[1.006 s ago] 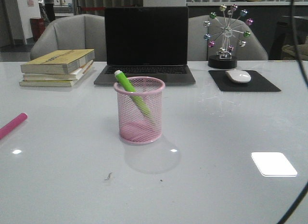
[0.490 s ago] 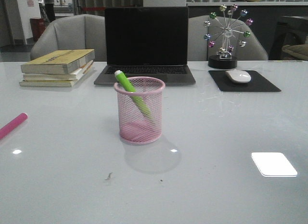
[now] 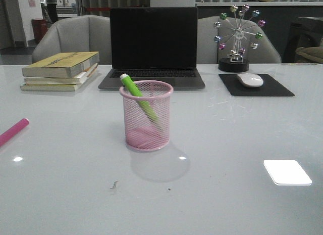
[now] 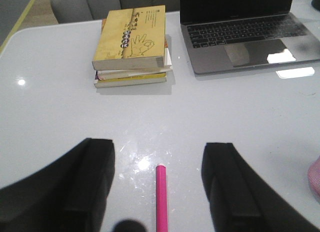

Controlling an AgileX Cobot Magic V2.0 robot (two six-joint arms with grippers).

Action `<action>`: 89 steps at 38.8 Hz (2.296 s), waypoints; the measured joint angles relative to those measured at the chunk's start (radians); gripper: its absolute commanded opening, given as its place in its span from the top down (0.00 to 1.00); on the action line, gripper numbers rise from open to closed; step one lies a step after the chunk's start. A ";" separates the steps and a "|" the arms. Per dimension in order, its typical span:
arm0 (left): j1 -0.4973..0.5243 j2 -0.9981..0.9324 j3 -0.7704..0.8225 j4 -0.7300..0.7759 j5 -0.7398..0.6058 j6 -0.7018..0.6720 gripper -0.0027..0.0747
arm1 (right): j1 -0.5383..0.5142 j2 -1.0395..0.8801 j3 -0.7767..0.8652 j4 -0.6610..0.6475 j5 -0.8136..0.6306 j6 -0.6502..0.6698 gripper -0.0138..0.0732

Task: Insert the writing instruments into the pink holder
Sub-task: 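Withdraw the right gripper away from the holder, then lower the left gripper over the pink marker and close on it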

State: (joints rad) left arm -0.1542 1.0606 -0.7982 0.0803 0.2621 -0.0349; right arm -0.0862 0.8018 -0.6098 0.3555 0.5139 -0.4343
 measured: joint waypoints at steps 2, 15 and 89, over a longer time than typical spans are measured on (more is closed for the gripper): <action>0.000 0.047 -0.050 0.000 0.046 0.000 0.40 | 0.000 0.000 0.000 0.000 0.000 0.000 0.30; 0.000 0.406 -0.355 -0.002 0.342 0.000 0.40 | 0.000 0.000 0.000 0.000 0.004 0.000 0.30; 0.000 0.956 -0.570 -0.004 0.454 -0.054 0.54 | 0.000 0.000 0.000 0.000 0.008 0.000 0.30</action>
State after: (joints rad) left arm -0.1542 2.0164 -1.3683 0.0761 0.7161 -0.0891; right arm -0.0862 0.8018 -0.6098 0.3555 0.5220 -0.4343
